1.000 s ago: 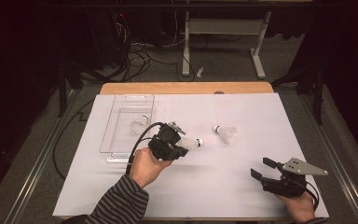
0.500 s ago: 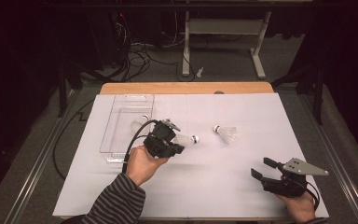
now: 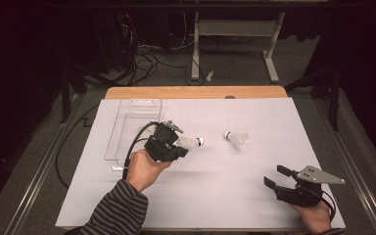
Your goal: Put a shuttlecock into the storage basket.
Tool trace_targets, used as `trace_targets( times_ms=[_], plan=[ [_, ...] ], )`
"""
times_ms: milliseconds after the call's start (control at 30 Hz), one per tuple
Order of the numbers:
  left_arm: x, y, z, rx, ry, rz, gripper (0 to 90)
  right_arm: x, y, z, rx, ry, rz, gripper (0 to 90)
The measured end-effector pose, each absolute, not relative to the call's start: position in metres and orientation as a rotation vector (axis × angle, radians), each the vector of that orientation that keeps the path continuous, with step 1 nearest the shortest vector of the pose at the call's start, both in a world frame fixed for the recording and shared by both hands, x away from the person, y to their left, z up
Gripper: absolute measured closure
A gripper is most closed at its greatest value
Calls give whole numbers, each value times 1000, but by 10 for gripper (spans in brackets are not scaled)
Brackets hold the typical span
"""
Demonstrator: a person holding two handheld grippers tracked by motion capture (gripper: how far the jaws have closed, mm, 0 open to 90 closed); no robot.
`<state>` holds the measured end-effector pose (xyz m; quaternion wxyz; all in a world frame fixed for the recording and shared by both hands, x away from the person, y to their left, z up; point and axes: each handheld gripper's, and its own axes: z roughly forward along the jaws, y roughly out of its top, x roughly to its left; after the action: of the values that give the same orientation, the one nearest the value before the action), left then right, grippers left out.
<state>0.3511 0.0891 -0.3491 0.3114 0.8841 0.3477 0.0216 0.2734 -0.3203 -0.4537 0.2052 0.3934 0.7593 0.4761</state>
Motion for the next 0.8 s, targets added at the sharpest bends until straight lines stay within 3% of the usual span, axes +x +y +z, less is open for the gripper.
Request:
trace_targets(
  times_ms=[800],
  plan=[
    [356,112,-341,2278,992,109,900,274,-320,-454,1094,2119,1325,316]
  ],
)
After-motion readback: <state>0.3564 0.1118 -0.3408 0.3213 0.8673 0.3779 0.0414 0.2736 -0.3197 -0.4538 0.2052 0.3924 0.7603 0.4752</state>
